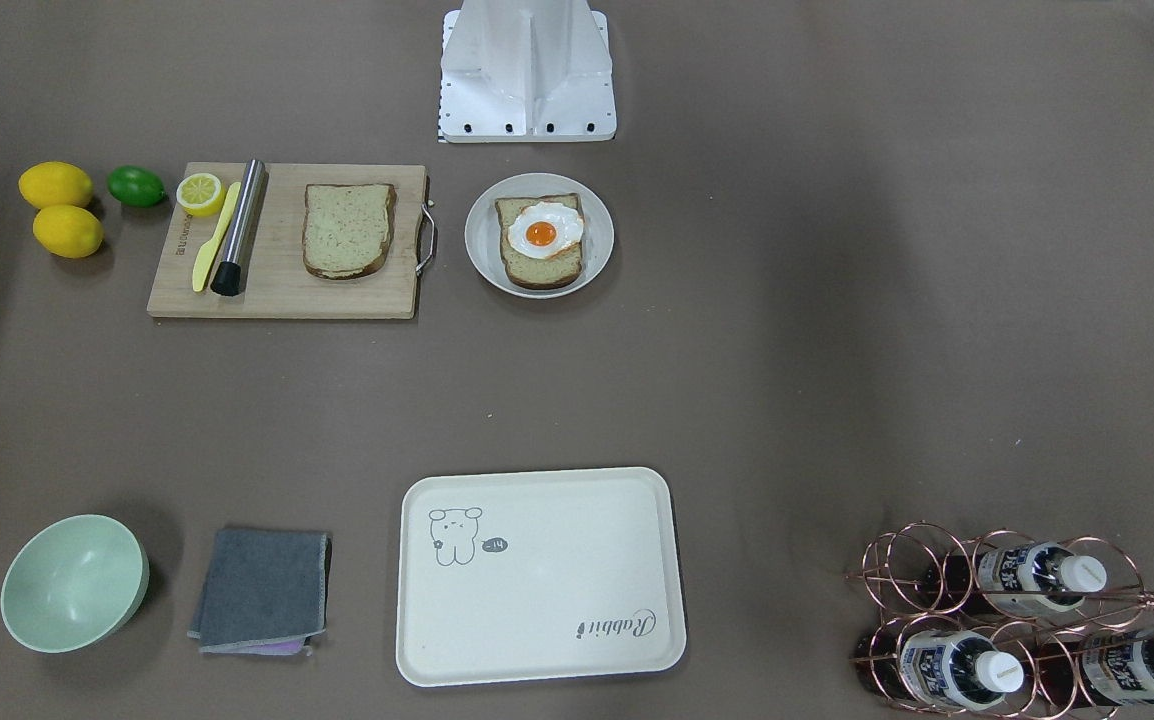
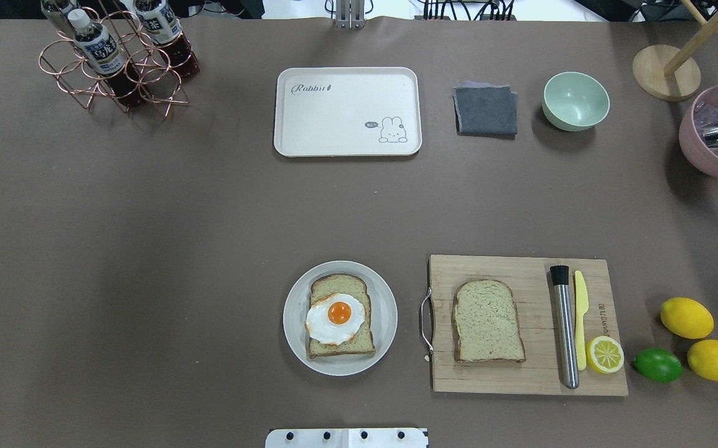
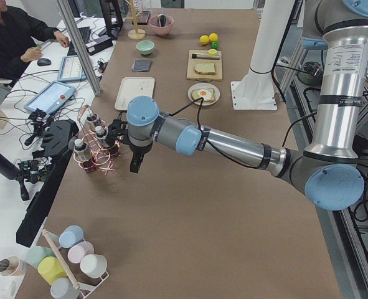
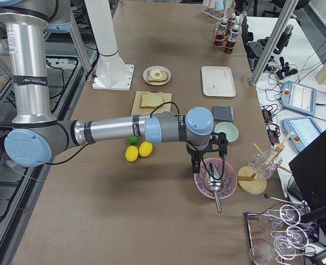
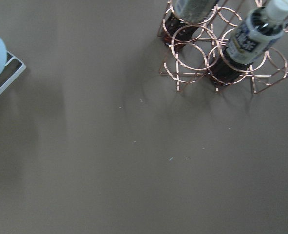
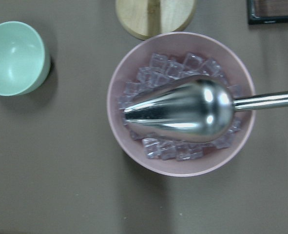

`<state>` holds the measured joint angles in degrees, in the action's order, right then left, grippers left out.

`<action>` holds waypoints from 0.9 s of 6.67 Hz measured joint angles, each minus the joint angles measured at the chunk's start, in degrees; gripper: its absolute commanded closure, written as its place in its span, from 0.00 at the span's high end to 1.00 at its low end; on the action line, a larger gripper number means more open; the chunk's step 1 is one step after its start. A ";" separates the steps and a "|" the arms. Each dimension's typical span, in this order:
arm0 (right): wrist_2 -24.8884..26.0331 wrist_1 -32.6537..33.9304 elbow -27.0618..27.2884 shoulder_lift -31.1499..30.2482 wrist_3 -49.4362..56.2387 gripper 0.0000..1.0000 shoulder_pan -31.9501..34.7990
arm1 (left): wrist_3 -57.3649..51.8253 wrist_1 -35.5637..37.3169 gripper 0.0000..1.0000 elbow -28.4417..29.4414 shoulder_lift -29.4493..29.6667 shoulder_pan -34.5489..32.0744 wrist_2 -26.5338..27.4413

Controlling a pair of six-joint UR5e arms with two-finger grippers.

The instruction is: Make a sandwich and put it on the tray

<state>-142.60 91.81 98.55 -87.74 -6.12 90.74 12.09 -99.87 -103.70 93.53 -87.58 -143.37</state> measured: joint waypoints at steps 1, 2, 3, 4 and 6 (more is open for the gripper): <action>-1.47 -0.05 2.10 0.05 -0.04 1.00 -1.67 | 0.82 -2.80 0.98 0.09 -0.39 0.84 -2.32; -2.19 -0.73 4.15 0.14 -0.62 1.00 -3.72 | 2.92 -4.90 0.98 0.87 -0.47 1.45 -5.29; -2.39 -3.74 5.57 0.28 -2.86 1.00 -5.82 | 7.24 -7.88 0.98 1.06 -0.48 2.40 -6.49; -2.27 -9.45 6.29 0.57 -7.64 1.00 -8.81 | 13.07 -12.58 0.98 1.03 -0.36 4.31 -6.71; 2.45 -20.79 6.71 2.84 -23.83 1.00 -17.53 | 23.19 -17.14 0.98 0.16 2.12 8.95 -6.52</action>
<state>-140.15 71.02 105.26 -84.90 -29.95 73.21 35.28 -117.01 -103.54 95.65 -78.63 -149.89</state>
